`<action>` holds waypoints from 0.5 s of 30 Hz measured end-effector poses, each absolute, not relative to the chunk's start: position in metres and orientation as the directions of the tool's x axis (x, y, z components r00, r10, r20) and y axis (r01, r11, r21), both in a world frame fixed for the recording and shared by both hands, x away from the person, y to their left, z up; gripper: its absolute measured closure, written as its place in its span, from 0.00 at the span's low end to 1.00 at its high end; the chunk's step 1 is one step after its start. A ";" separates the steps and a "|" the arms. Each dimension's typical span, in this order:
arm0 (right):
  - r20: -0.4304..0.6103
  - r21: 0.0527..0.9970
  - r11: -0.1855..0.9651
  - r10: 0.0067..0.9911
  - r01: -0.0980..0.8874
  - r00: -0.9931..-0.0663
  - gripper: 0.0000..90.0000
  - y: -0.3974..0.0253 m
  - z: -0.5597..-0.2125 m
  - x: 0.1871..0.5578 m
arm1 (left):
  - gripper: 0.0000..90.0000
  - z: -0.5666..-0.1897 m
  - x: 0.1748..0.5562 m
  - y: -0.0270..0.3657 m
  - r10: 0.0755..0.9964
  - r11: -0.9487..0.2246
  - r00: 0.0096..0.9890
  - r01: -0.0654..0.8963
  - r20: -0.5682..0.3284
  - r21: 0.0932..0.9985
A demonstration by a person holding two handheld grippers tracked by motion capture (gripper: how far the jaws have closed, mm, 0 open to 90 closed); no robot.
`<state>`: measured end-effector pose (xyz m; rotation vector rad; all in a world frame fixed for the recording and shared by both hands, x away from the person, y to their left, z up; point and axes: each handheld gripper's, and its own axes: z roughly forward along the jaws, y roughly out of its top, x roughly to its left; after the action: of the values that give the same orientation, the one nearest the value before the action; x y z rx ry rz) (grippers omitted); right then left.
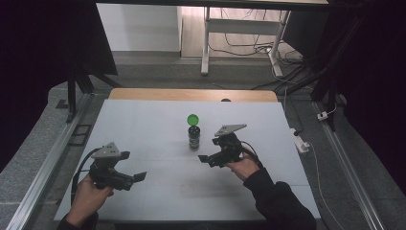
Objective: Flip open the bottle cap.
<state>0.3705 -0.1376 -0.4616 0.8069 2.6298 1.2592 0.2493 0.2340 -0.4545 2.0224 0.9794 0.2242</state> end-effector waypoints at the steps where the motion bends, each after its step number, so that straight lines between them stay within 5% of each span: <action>1: 0.124 0.753 0.511 0.509 0.414 -0.852 0.09 -0.141 -0.461 0.368 | 0.00 -0.456 0.248 0.236 0.716 -0.322 0.672 0.561 -0.192 0.762; 15: 0.136 0.759 0.460 0.581 0.461 -0.803 0.00 -0.197 -0.451 0.334 | 0.00 -0.467 0.223 0.264 0.765 -0.278 0.612 0.593 -0.199 0.755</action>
<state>0.3335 -0.1966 -0.4511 0.9195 2.5603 1.2629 0.2230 0.2636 -0.4666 1.9863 1.0734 0.2559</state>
